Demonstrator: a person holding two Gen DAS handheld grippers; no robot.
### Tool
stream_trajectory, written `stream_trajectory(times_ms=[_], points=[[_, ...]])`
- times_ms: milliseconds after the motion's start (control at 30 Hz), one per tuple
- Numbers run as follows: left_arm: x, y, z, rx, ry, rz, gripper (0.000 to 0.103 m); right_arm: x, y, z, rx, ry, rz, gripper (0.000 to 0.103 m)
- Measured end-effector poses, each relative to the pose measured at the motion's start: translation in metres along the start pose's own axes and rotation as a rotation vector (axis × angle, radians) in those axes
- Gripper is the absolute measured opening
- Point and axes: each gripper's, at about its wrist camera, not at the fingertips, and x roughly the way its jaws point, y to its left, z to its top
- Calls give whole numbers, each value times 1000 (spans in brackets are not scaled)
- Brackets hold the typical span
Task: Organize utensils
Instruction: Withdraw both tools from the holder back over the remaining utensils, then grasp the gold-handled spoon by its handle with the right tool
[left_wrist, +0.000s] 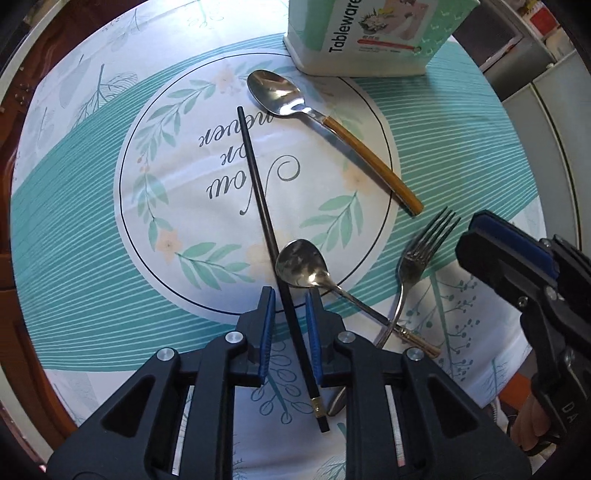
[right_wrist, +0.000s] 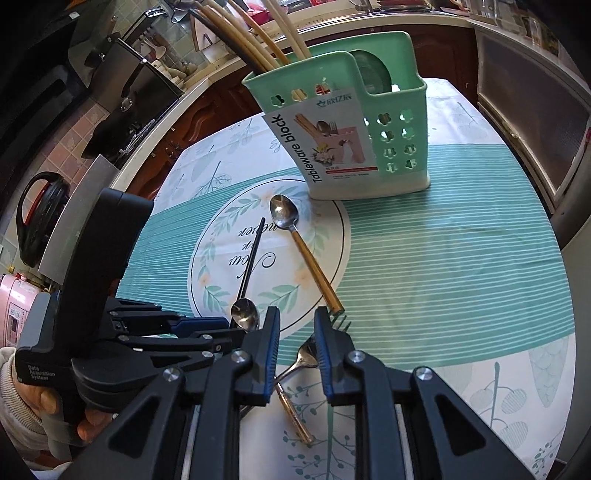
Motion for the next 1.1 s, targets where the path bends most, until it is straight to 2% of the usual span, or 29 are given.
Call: stream_trajectory(times_ms=[67,333,533,633,700,967,1100], points=[[2,-1,2,0,12,24,16,0,-2,-1,6,0,1,19],[4,30,3,-83,37,40,16,-3,-12,-3,19,-9,7,19],[7,39,8,-94,58,36,16,-3,-11,-1,11,-10,9,19],[10,36,10,-94,77,28,5,-5,-7,1,-6,-12,7,19],[11,40,8,-101,81,19,4,-5,-4,2,-22,-5,5,19],[11,55,-19,-117,51,2,3,2,7,22,-80,68,-12,19],[2,68,-31,-140,8,-31,3,12,13,44,-112,120,-28,27]])
